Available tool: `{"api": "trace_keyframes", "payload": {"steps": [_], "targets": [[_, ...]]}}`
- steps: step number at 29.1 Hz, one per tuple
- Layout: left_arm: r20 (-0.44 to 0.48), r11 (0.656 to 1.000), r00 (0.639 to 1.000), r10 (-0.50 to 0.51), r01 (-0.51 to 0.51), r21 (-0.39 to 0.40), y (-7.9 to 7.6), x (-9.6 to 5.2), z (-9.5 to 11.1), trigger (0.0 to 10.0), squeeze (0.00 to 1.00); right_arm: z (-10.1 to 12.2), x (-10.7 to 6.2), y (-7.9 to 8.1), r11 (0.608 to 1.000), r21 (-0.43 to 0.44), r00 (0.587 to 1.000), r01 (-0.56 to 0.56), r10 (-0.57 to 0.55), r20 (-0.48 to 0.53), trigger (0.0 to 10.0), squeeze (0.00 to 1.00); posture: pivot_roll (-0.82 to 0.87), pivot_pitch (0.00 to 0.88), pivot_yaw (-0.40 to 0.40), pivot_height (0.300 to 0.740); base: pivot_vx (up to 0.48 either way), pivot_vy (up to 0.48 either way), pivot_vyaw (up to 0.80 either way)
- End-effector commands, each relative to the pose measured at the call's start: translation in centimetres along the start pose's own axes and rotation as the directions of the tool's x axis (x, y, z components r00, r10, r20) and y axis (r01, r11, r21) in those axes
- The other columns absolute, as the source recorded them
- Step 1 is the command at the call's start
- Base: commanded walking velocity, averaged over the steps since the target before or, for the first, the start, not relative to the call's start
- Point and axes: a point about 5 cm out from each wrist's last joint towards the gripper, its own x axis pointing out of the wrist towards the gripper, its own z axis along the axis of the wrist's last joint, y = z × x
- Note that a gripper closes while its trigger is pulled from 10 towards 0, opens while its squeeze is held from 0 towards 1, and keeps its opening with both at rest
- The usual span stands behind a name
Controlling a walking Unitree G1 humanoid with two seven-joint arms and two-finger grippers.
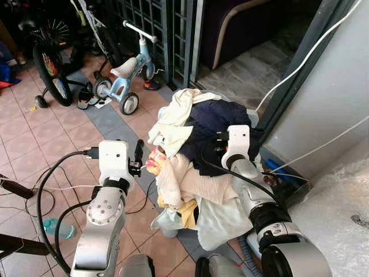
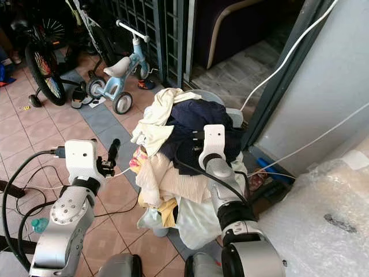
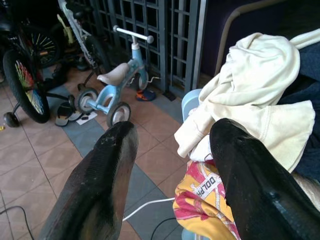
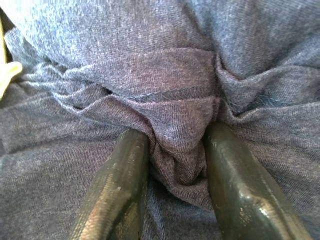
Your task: Clothes washing
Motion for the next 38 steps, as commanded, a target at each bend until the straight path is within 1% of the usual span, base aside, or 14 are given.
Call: {"api": "trace_keyframes", "payload": {"steps": [1, 6, 11, 16, 19, 22, 23, 24, 26, 31, 32, 34, 36, 38], "targets": [[0.000, 1.000, 1.000, 0.004, -0.004, 0.006, -0.1, 0.1, -0.2, 10.0, 0.00, 0.2, 0.0, -0.2, 1.000, 0.001, 1.000, -0.014, 0.014, 0.008, 0.0, 0.00, 0.08, 0.102, 0.005, 0.740, 0.000, 0.000, 0.00], [-0.001, 1.000, 1.000, 0.006, -0.006, 0.005, -0.2, 0.1, -0.3, 10.0, 0.00, 0.3, -0.2, -1.0, 1.000, 0.025, 0.999, 0.005, -0.006, 0.031, 0.0, 0.00, 0.08, 0.083, 0.007, 0.740, 0.000, 0.000, 0.00], [-0.001, 1.000, 1.000, 0.005, -0.005, 0.004, -0.1, 0.2, -0.4, 10.0, 0.00, 0.7, -0.8, -1.1, 0.998, 0.056, 0.996, -0.042, 0.037, 0.081, 0.0, 0.00, 0.07, 0.069, 0.008, 0.740, 0.000, 0.000, 0.00], [0.004, 1.000, 1.000, -0.002, 0.002, -0.003, -0.4, 0.6, -0.3, 10.0, 0.00, 1.5, -2.5, -1.3, 0.985, 0.099, 0.976, -0.144, 0.125, 0.180, 0.0, 0.00, 0.05, 0.055, 0.015, 0.740, 0.000, 0.000, 0.00], [0.011, 1.000, 1.000, -0.017, 0.017, -0.006, -0.5, 0.8, -0.3, 10.0, 0.00, 2.8, -4.7, -1.2, 0.950, 0.126, 0.929, -0.285, 0.241, 0.279, 0.0, 0.00, 0.04, 0.051, 0.022, 0.740, 0.000, 0.000, 0.00], [0.007, 0.998, 0.999, -0.052, 0.052, -0.018, -0.7, 0.9, -0.3, 10.0, 0.00, 3.6, -6.3, -1.0, 0.911, 0.160, 0.895, -0.380, 0.318, 0.314, 0.0, 0.00, 0.02, 0.050, 0.030, 0.740, 0.000, 0.000, 0.00], [0.008, 0.998, 0.998, -0.061, 0.062, -0.015, -1.0, 1.0, -0.3, 10.0, 0.00, 4.4, -7.3, -1.0, 0.876, 0.194, 0.868, -0.441, 0.362, 0.340, 0.0, 0.00, 0.02, 0.051, 0.034, 0.740, 0.000, 0.000, 0.00], [0.008, 0.998, 0.998, -0.061, 0.062, -0.015, -1.0, 1.0, -0.3, 10.0, 0.00, 4.4, -7.3, -1.0, 0.876, 0.194, 0.868, -0.441, 0.362, 0.340, 0.0, 0.00, 0.02, 0.051, 0.034, 0.740, 0.000, 0.000, 0.00], [-0.003, 0.997, 0.997, -0.071, 0.071, -0.020, -1.4, 1.1, -0.4, 10.0, 0.00, 5.7, -8.2, -0.9, 0.825, 0.237, 0.833, -0.513, 0.411, 0.371, 0.0, 0.00, 0.01, 0.049, 0.038, 0.740, 0.000, 0.000, 0.00], [-0.007, 0.996, 0.997, -0.078, 0.078, -0.035, -2.0, 1.2, -0.4, 10.0, 0.00, 7.1, -8.8, -1.0, 0.782, 0.274, 0.803, -0.560, 0.432, 0.410, 0.0, 0.00, 0.00, 0.045, 0.040, 0.740, 0.000, 0.000, 0.00], [0.007, 0.996, 0.996, -0.091, 0.092, -0.003, -2.4, 1.3, -0.2, 10.0, 0.00, 7.9, -8.6, -1.2, 0.798, 0.263, 0.809, -0.543, 0.412, 0.420, 0.0, 0.00, 0.01, 0.043, 0.040, 0.740, 0.000, 0.000, 0.00], [0.013, 0.995, 0.995, -0.101, 0.101, 0.013, -2.5, 1.3, -0.1, 10.0, 0.00, 8.4, -8.3, -1.4, 0.826, 0.246, 0.822, -0.507, 0.377, 0.427, 0.0, 0.00, 0.01, 0.043, 0.041, 0.740, 0.000, 0.000, 0.00], [0.020, 0.995, 0.995, -0.096, 0.096, -0.003, -2.2, 1.5, 0.0, 10.0, 0.00, 9.4, -7.7, -2.1, 0.897, 0.183, 0.853, -0.402, 0.295, 0.430, 0.0, 0.00, 0.01, 0.042, 0.038, 0.740, 0.000, 0.000, 0.00], [0.020, 0.996, 0.996, -0.085, 0.085, 0.001, -2.1, 1.5, 0.0, 10.0, 0.00, 9.9, -7.5, -2.6, 0.939, 0.122, 0.868, -0.320, 0.240, 0.435, 0.0, 0.00, 0.01, 0.042, 0.037, 0.740, 0.000, 0.000, 0.00]]}}
